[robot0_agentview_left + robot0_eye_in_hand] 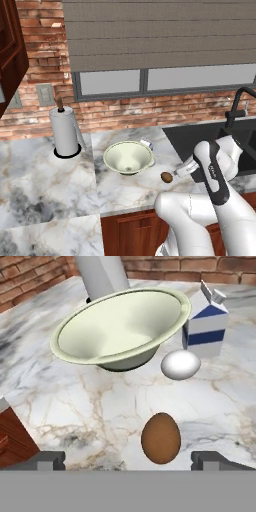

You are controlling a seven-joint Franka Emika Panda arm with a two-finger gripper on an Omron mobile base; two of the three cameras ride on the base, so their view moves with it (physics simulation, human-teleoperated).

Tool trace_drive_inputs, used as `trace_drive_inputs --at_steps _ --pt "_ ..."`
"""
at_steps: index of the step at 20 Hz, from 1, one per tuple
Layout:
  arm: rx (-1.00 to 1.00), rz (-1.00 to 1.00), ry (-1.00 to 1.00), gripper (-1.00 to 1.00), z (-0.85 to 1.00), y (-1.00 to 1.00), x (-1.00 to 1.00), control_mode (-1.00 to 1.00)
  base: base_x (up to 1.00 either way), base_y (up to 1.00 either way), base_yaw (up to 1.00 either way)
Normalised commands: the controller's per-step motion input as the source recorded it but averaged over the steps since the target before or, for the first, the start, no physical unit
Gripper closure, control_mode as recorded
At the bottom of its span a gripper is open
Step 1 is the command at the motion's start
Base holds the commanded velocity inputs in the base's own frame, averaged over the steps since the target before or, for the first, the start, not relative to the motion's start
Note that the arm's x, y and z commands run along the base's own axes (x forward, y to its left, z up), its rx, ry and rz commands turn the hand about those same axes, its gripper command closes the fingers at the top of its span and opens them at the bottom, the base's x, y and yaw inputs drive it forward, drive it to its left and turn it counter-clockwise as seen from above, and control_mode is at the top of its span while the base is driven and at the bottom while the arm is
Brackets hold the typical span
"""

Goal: Gather the eggs and milk located in the vicinity of the sink area and place them right next to the bowl.

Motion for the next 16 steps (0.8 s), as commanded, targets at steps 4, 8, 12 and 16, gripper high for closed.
trace_drive_inputs --at_steps 4,8,12,16 --pt "0.0 -0.02 0.23 -1.0 0.0 0.08 0.0 -1.0 0.0 0.0 0.0" --pt "0.0 -0.05 0.23 -1.0 0.0 0.08 -0.01 -1.0 0.0 0.0 0.0" --pt "0.0 -0.08 0.15 -1.0 0.0 0.03 0.0 -1.0 0.0 0.0 0.0" --pt "0.0 -0.08 0.1 -1.0 0.0 0.0 0.0 -1.0 0.0 0.0 0.0"
